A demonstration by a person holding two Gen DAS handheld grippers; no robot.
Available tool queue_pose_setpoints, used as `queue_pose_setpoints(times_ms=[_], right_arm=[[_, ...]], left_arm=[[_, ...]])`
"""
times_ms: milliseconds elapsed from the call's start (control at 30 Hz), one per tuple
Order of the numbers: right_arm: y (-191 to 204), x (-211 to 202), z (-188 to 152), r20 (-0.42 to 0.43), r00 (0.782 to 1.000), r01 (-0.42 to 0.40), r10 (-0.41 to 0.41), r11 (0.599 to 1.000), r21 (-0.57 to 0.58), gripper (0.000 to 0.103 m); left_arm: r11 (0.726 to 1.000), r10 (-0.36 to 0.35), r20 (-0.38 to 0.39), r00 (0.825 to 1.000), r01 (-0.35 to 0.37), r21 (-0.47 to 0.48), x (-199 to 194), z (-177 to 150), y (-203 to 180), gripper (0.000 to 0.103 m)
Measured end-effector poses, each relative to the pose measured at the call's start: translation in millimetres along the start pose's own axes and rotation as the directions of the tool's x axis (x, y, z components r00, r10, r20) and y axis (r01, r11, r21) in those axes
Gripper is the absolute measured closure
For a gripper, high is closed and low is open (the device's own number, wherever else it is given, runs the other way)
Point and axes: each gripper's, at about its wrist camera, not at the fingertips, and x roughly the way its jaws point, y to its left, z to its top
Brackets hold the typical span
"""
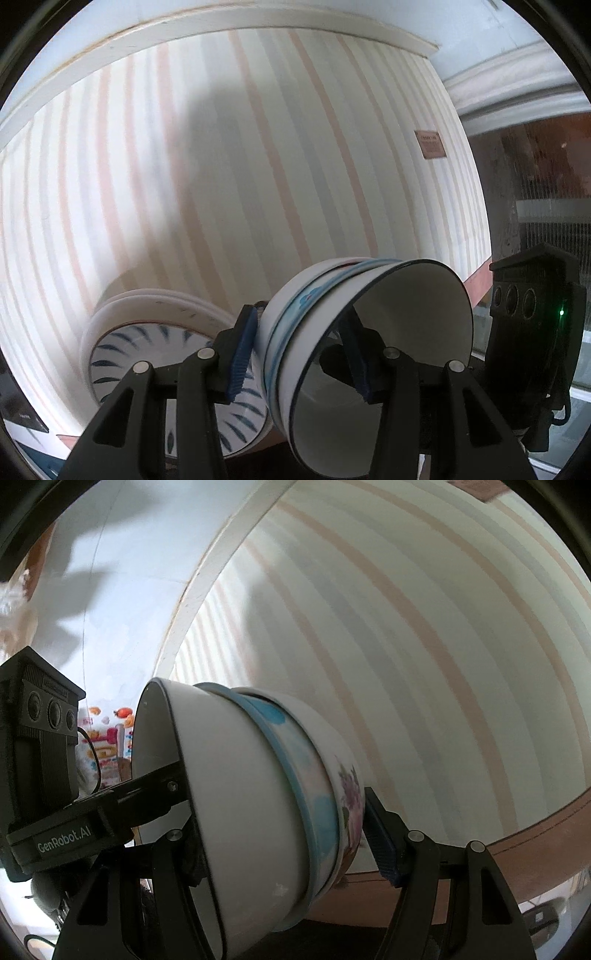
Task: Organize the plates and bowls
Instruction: 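Carry the bowl stack with both grippers over the blue-striped plate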
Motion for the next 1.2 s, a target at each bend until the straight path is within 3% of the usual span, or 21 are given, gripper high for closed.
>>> queue_pose_setpoints(times_ms=[267,600,867,1200], right_arm=[[43,21,-3,-0.056,0.998,-0.008,0.003,0.996,-0.090,0.032],[91,72,-15,-0.168,0.986,-0.030,-0.004,0.980,-0.196,0.032],[102,107,-31,-0.248,0.968,-0.031,-0.033,0.969,-0.247,0.032],[101,139,-43,-0.299,0.951,-0.010,-0.074,0.962,-0.272,0.032]], left_arm=[[0.996,0.011,0.054,0.998,-0.007,-0.083,-32,-19,47,0.060],[0.975,0.023,0.088,0.996,-0.003,-0.224,-44,-51,103,0.060],[0.953,0.025,0.090,0.996,0.003,-0.304,-35,-73,131,0.060],[0.941,0.029,0.075,0.997,-0.002,-0.337,-22,-88,149,0.060]])
